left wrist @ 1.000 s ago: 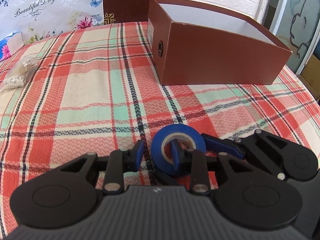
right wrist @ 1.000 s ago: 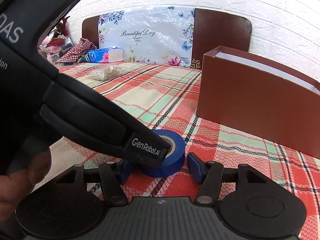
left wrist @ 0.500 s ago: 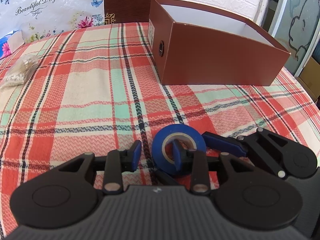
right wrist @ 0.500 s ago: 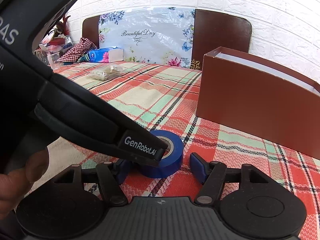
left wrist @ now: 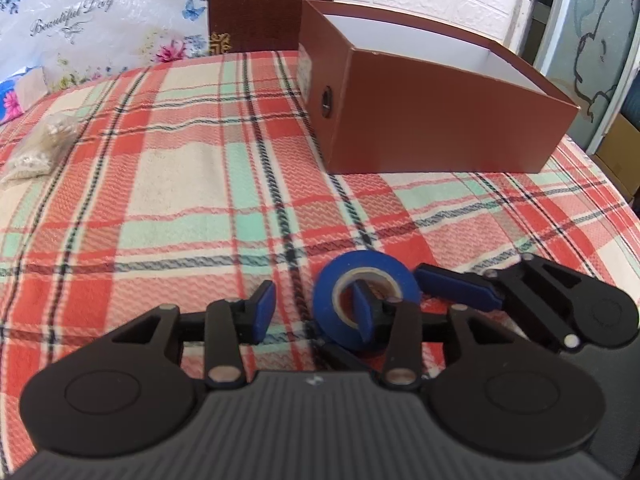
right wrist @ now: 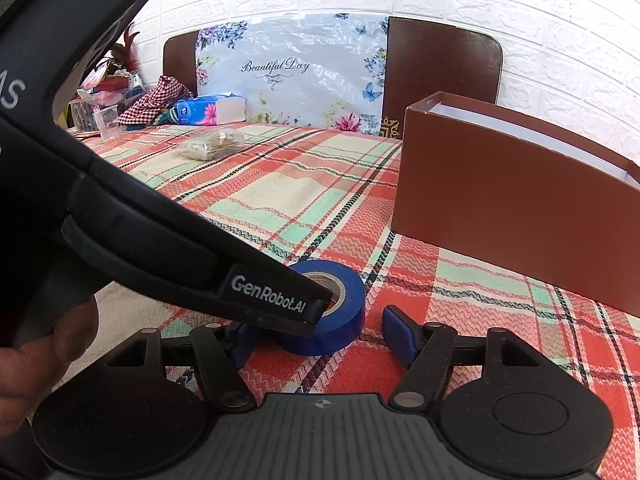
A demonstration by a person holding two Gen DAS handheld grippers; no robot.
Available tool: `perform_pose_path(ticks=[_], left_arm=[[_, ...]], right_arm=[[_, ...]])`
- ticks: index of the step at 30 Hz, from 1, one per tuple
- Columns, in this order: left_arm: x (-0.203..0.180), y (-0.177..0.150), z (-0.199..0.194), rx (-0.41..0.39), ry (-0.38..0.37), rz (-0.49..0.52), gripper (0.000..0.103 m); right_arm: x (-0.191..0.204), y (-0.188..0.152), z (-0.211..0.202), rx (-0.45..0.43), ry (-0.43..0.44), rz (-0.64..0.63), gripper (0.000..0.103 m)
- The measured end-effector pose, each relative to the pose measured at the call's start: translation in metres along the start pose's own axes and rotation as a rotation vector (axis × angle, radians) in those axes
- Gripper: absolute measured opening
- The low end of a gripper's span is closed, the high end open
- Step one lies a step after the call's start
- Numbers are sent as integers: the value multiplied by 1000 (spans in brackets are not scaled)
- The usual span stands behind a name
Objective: Organize objects
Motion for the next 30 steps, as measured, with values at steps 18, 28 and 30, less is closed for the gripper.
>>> perform_pose_path(ticks=[18,28,30], left_arm=[[132,25,-3,-125,297,-211,96],[181,29,-13,-139,332,-338,96],[183,29,-15,-136,330,-350,95]], right_arm=[[-5,0,3,5,5,10,74],[-6,2,6,18,-5,15,78],[-6,2,6,21,-6,17,79]])
Point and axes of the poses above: each gripper's, at about its wrist camera, not at the fingertips, and z roughly the way its jaws point, x to its left, y to its top, the point moved 4 cm from there along z, roughly the way its jaws point, and after that the axes turned 6 degrees about -z, right-handed, at the moved point
